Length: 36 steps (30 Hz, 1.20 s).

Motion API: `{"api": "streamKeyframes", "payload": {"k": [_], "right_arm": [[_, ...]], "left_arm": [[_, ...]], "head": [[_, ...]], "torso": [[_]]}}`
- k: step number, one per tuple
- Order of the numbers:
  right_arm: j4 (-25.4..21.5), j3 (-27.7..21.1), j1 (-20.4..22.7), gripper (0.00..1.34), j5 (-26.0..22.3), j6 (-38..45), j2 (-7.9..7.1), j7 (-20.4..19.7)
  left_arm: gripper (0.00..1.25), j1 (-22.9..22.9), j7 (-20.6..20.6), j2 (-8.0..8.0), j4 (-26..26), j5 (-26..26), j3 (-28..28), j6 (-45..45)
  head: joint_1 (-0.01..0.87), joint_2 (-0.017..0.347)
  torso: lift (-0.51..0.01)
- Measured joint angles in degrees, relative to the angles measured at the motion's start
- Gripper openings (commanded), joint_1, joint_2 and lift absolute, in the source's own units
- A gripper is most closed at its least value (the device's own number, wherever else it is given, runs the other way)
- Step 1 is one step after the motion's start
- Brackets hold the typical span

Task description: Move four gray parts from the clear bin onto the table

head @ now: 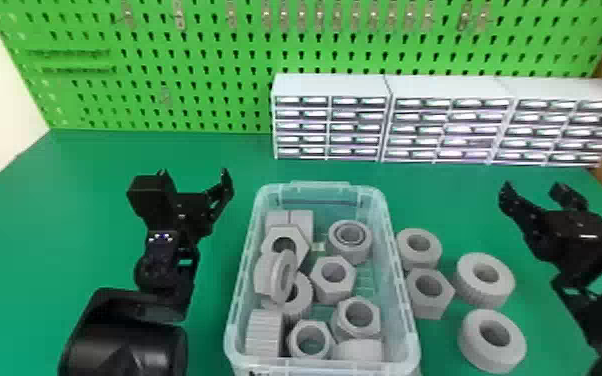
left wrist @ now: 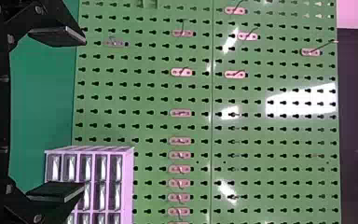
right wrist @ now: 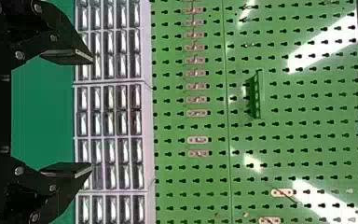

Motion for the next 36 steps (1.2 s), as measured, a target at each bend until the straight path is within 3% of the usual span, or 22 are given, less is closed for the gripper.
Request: {"api": "streamKeyframes", "payload": {"k": [36], "right_arm": [[0.00,0.42,-0.25,0.88,-0.01,0.35,-0.21,0.00]], "left_arm": [[1.07,0.08,0.01,0.00,0.00,-0.18,0.12,0.08]], "head": [[0.693,0.072]], "torso": [[-0.052]]}}
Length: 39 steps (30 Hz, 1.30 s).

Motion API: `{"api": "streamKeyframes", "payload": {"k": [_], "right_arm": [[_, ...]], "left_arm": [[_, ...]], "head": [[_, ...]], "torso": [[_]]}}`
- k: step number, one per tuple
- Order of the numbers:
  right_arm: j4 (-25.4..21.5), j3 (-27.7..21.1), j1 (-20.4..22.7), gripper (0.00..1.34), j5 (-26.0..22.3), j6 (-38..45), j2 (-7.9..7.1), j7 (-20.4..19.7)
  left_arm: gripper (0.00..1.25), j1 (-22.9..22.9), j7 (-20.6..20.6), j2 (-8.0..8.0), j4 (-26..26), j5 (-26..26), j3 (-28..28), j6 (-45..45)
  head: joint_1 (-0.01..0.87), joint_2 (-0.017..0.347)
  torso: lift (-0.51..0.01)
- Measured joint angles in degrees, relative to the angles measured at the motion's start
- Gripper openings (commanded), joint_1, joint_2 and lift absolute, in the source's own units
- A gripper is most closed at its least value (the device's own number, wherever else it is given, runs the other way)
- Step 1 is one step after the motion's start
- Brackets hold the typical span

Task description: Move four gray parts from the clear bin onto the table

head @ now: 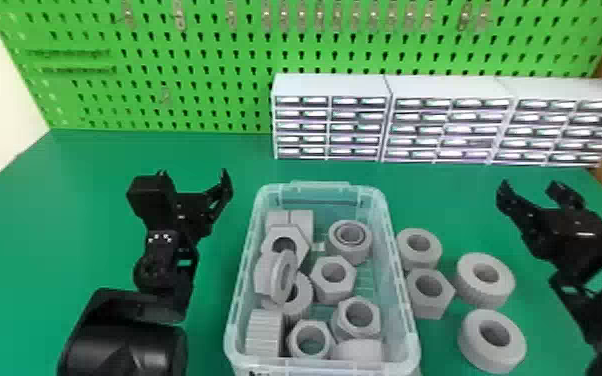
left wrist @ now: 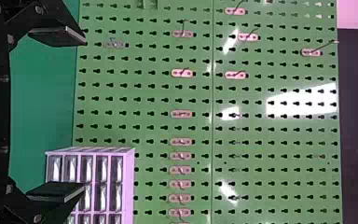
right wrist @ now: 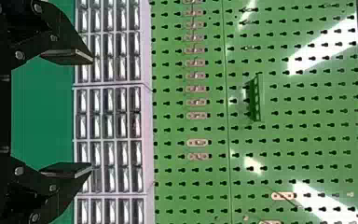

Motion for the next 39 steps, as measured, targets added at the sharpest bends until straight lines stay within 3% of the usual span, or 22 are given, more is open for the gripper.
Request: {"api": "streamKeyframes", "payload": {"k": [39], "right_arm": [[0.00,0.17,0.00,0.88,0.00,0.35,0.09,0.00]], "left_arm": [[1.07,0.01,0.01,0.00,0.00,0.09,0.00,-0.04]], "head": [[0.693,0.072]], "torso": [[-0.052]]}}
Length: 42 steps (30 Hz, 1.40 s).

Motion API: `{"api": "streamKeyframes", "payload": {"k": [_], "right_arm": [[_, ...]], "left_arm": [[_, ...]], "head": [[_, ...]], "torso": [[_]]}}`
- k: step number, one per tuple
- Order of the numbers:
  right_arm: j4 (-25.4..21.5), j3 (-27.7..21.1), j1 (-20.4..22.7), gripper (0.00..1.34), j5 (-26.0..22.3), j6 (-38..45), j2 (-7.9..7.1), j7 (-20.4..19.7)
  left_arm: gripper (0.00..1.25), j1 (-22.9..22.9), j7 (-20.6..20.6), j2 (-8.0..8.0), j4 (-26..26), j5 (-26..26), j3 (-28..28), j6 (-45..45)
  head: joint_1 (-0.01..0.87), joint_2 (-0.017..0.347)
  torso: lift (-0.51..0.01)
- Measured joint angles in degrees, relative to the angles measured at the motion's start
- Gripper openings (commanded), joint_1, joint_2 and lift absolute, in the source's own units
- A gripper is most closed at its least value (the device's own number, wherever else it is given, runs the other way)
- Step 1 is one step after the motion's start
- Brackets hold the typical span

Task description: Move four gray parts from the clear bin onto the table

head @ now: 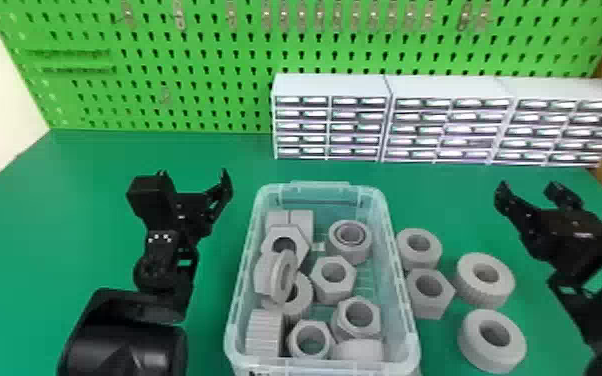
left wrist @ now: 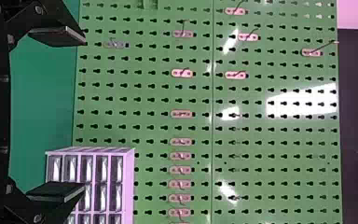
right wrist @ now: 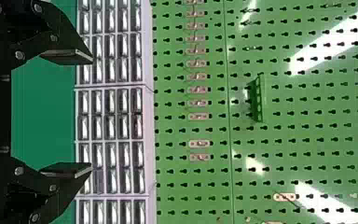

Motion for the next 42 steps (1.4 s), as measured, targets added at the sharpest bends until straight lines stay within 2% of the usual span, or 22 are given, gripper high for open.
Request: {"api": "streamKeyframes", "payload": {"k": [42], "right_arm": [[0.00,0.00,-0.34,0.88,-0.07,0.91,-0.14,0.00]], "left_arm": [[1.07,-0.18,0.02,0.00,0.05,0.14,-0.63,0.12]], "head": [[0.693,0.072]], "torso": [[-0.052]]}}
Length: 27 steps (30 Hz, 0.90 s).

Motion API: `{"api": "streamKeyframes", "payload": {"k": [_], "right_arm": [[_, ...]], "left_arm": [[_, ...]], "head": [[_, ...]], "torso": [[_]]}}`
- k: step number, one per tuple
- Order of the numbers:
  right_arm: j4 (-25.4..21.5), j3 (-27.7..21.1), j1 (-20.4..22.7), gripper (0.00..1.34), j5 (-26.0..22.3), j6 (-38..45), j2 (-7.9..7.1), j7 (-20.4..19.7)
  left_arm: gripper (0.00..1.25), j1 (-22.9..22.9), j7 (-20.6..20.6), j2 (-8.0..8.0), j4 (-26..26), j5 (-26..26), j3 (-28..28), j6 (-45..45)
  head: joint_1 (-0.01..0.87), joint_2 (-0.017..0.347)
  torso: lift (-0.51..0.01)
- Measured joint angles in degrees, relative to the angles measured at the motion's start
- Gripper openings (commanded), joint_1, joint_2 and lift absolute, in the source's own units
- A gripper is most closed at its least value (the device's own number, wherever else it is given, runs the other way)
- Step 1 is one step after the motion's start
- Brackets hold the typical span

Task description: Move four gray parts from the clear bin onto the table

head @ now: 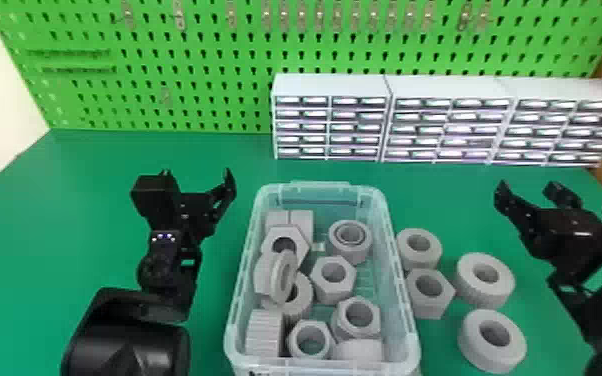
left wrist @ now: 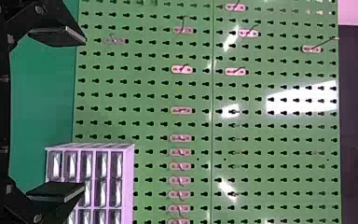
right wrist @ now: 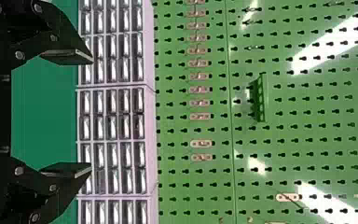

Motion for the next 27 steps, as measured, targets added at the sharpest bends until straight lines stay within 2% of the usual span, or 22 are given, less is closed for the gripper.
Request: {"api": "streamKeyframes", "payload": {"k": [27], "right_arm": [[0.00,-0.10,0.10,0.88,-0.11,0.15,0.03,0.02]], "left_arm": [[1.07,-0.07,-0.01,-0.02,-0.02,0.13,-0.09,0.00]], "head": [[0.693,0.072]], "torso": [[-0.052]]}}
